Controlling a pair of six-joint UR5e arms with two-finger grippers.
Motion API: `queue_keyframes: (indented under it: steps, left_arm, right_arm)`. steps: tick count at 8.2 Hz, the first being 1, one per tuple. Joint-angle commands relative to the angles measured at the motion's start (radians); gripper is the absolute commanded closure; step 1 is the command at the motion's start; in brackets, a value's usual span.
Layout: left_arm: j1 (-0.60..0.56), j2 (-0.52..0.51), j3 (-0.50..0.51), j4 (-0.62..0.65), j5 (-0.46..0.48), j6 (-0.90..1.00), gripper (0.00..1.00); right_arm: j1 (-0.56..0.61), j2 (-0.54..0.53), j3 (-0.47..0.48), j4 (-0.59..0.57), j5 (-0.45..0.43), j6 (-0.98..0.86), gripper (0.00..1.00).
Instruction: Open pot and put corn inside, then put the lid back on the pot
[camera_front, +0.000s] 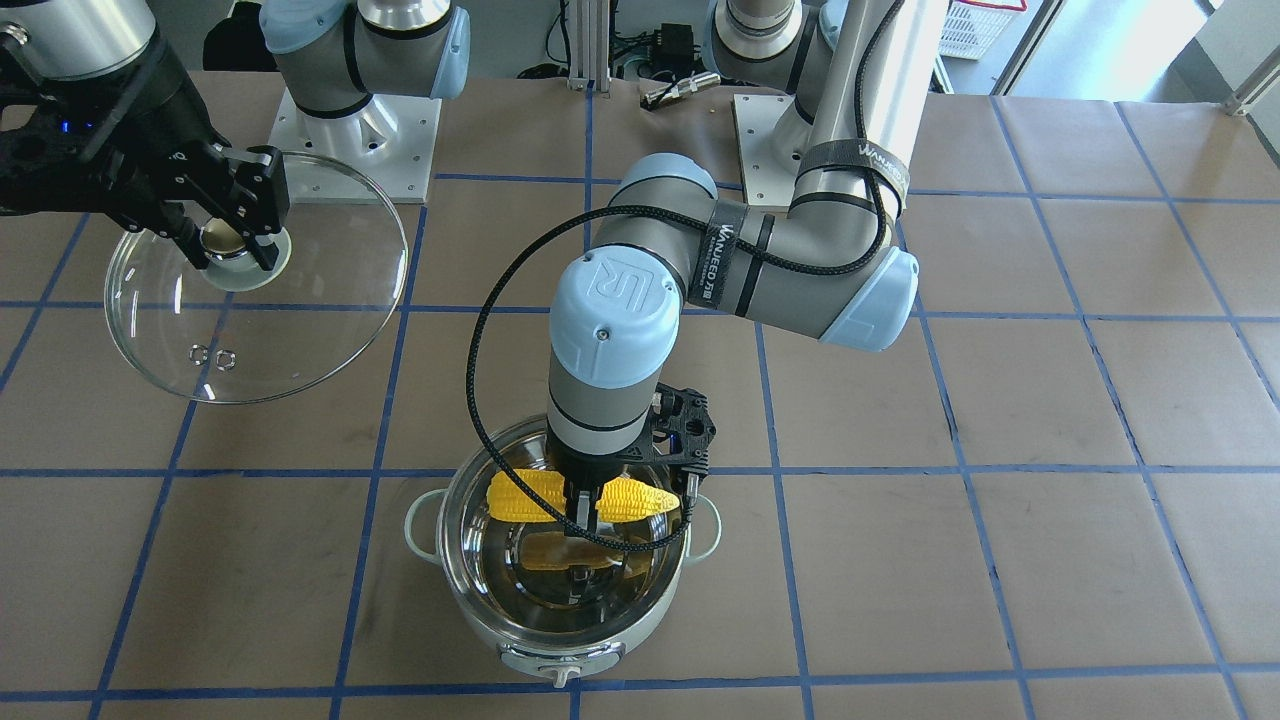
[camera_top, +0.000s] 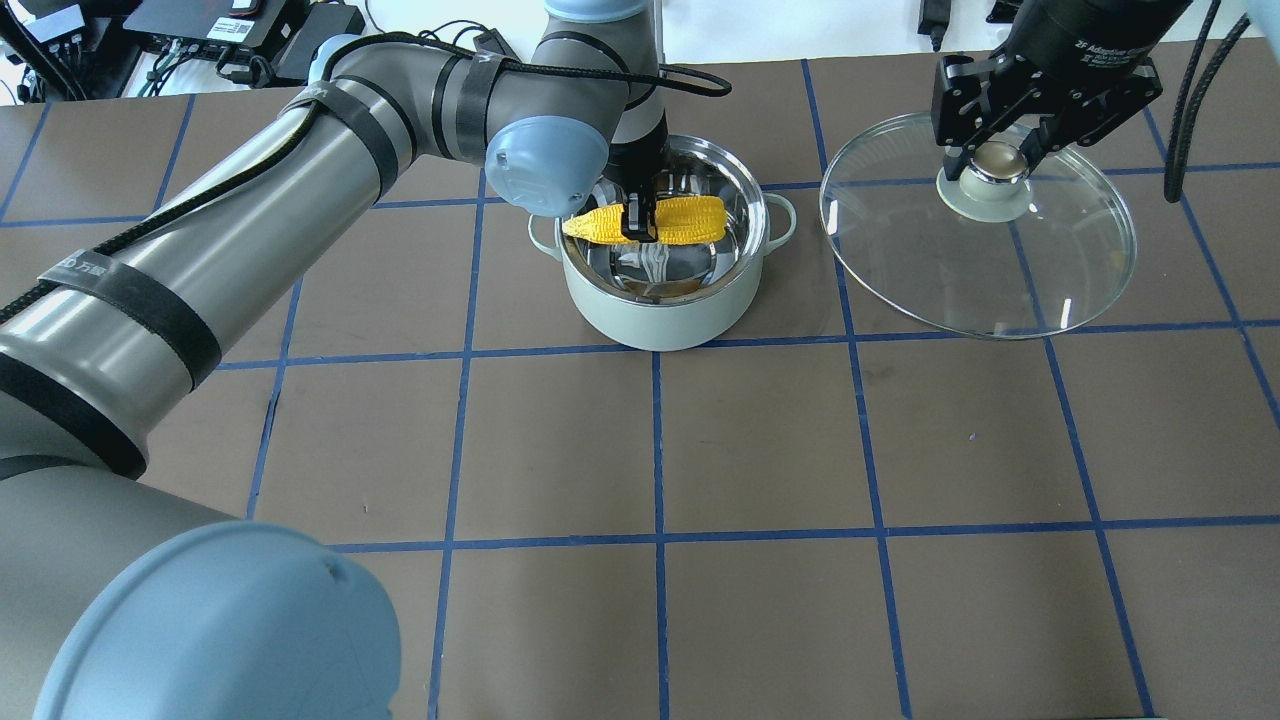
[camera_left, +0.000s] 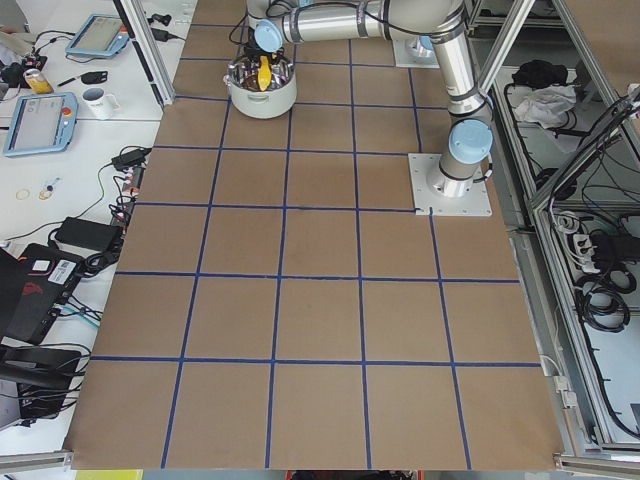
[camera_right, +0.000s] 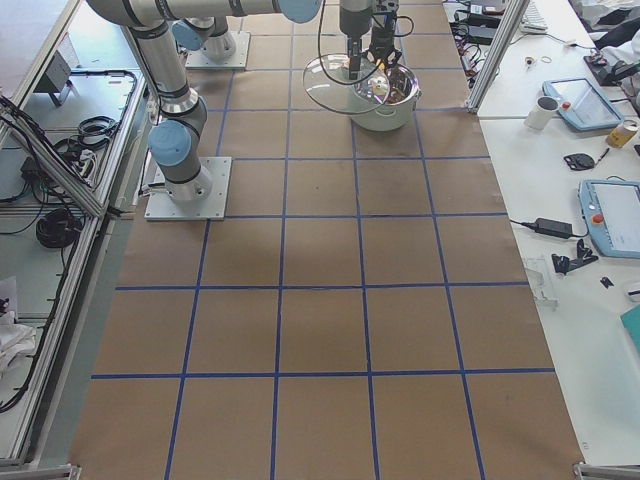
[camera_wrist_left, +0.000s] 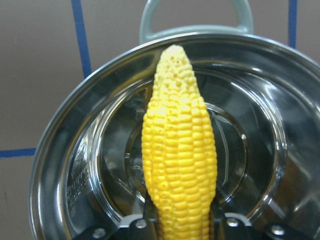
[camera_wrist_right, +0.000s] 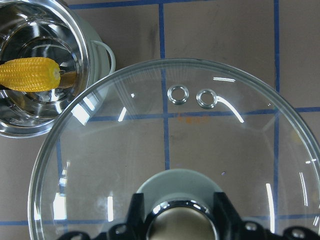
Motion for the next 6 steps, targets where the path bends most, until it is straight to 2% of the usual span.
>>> queue_keyframes:
  steps: [1, 3, 4, 6]
  left_arm:
    - [0.000, -0.006, -0.005, 0.002, 0.002, -0.003, 0.84]
    - [0.000, -0.035, 0.001, 0.002, 0.005, -0.012, 0.56]
    - [0.000, -0.035, 0.002, 0.002, 0.005, -0.015, 0.33]
    - [0.000, -0.020, 0.005, 0.001, 0.002, -0.013, 0.32]
  right_arm:
    - [0.000, 0.000, 0.000, -0.002, 0.000, 0.000, 0.66]
    - [0.000, 0.000, 0.000, 0.000, 0.000, 0.000, 0.67]
    - [0.000, 0.000, 0.000, 0.000, 0.000, 0.000, 0.67]
    - [0.000, 0.000, 0.000, 0.000, 0.002, 0.002, 0.67]
